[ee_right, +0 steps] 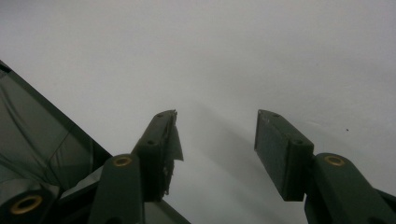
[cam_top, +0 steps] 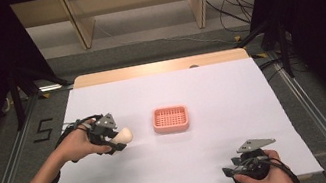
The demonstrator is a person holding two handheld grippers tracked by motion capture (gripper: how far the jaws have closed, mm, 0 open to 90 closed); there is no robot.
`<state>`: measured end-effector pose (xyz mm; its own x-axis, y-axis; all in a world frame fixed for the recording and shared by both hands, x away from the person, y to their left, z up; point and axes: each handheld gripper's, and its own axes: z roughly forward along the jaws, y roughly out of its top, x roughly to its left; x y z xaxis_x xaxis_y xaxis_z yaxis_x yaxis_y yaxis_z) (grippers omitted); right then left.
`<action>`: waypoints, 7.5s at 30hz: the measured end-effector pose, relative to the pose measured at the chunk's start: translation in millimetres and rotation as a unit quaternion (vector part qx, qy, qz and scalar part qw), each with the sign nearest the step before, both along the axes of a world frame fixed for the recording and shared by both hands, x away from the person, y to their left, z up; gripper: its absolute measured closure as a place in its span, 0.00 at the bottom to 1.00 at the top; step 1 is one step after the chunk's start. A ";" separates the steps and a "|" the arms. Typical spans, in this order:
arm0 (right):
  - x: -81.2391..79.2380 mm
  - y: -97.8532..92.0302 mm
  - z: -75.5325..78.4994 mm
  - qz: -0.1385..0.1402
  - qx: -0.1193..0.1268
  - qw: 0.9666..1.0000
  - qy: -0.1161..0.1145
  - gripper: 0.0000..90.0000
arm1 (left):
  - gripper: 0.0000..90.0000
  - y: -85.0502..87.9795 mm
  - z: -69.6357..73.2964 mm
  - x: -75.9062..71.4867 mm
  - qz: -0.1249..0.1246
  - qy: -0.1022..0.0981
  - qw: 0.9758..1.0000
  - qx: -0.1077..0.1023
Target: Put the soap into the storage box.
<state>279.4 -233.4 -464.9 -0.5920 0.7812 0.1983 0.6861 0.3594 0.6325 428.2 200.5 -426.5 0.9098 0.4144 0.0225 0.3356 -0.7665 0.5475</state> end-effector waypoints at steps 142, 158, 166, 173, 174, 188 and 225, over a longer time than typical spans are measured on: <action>0.1 -2.7 0.0 -0.003 0.007 1.000 0.009 0.54 | 0.55 -91.4 16.4 55.2 -0.100 -0.036 0.993 0.057; 0.1 -3.3 -0.5 -0.004 0.006 1.000 0.006 0.54 | 0.55 -102.5 17.0 61.4 -0.117 -0.041 0.990 0.064; 0.2 -3.7 -0.8 -0.003 0.007 1.000 0.006 0.54 | 0.55 -107.1 16.6 63.8 -0.115 -0.041 0.991 0.058; -1.4 -1.7 -0.2 -0.021 -0.014 1.000 -0.002 0.54 | 0.55 -113.1 18.7 65.8 -0.120 -0.045 0.990 0.060; -1.4 -1.7 -0.5 -0.022 -0.013 1.000 -0.003 0.54 | 0.55 -114.1 18.5 66.1 -0.121 -0.046 0.990 0.057; -1.8 -1.2 -1.5 -0.027 -0.006 1.000 -0.005 0.54 | 0.55 -126.4 15.1 70.3 -0.135 -0.047 0.988 0.061; -1.5 -2.2 -1.3 -0.020 -0.010 1.000 -0.003 0.54 | 0.55 -147.6 5.8 79.5 -0.144 -0.059 0.986 0.053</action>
<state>277.9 -235.6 -466.2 -0.5611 0.8082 0.1789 0.6960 0.3437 0.6304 507.6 52.8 -420.7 0.9780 0.1289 0.1641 0.0348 -0.8763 0.4806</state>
